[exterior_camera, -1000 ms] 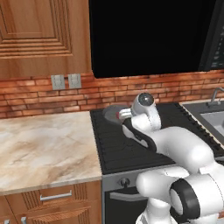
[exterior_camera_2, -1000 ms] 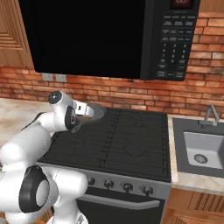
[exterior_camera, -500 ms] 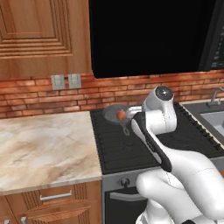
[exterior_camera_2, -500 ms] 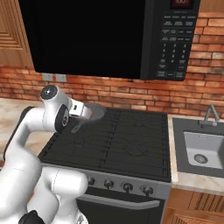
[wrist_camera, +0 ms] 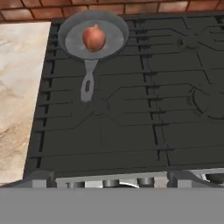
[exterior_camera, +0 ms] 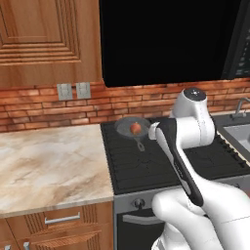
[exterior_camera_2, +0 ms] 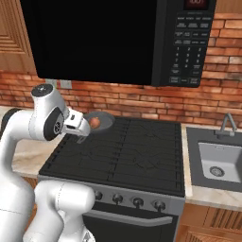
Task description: Place the pan on the rear left burner on the stove. Then place the tomato and the onion in the pan and turn on the rear left burner.
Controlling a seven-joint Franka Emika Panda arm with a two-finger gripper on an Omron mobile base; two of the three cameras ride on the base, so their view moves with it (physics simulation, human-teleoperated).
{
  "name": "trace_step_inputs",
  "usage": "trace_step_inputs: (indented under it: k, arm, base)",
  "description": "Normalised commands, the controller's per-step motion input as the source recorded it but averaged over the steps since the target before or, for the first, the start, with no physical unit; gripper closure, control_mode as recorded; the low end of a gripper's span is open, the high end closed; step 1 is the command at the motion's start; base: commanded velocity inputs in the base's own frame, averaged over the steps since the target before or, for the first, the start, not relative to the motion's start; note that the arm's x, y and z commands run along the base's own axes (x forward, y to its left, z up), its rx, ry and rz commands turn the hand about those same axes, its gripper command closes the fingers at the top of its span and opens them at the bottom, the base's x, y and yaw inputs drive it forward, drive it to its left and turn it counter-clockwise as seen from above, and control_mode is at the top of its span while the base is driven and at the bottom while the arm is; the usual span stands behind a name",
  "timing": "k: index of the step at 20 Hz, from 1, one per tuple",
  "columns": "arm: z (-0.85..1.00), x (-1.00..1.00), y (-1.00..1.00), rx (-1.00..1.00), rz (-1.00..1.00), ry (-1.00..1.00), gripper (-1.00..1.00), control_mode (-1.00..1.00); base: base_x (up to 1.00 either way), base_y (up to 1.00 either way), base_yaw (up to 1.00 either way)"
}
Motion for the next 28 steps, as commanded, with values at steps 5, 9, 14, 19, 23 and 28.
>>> trace_step_inputs:
  k: [5,9,14,19,23,28]
  arm:
    - [0.0,-0.63,-0.03,0.0,0.0,0.17,-1.0,-1.0]
    - [0.0,-0.44,-0.14,0.0,0.0,0.15,-1.0,-1.0]
    - [0.0,-0.19,-0.06,0.0,0.0,0.17,-1.0,-1.0]
    - [0.0,-0.07,0.0,0.0,0.0,0.04,-1.0,-1.0]
    - [0.0,0.0,0.0,0.0,0.0,0.03,-1.0,-1.0]
    - [0.0,0.0,0.0,0.0,0.0,0.0,-1.0,1.0]
  base:
    - [0.0,0.0,0.0]
    - [0.0,0.0,0.0]
    - [0.0,0.0,0.0]
    - [0.0,0.0,0.0]
    - [0.0,0.0,0.0]
    - [-0.01,-0.09,0.0]
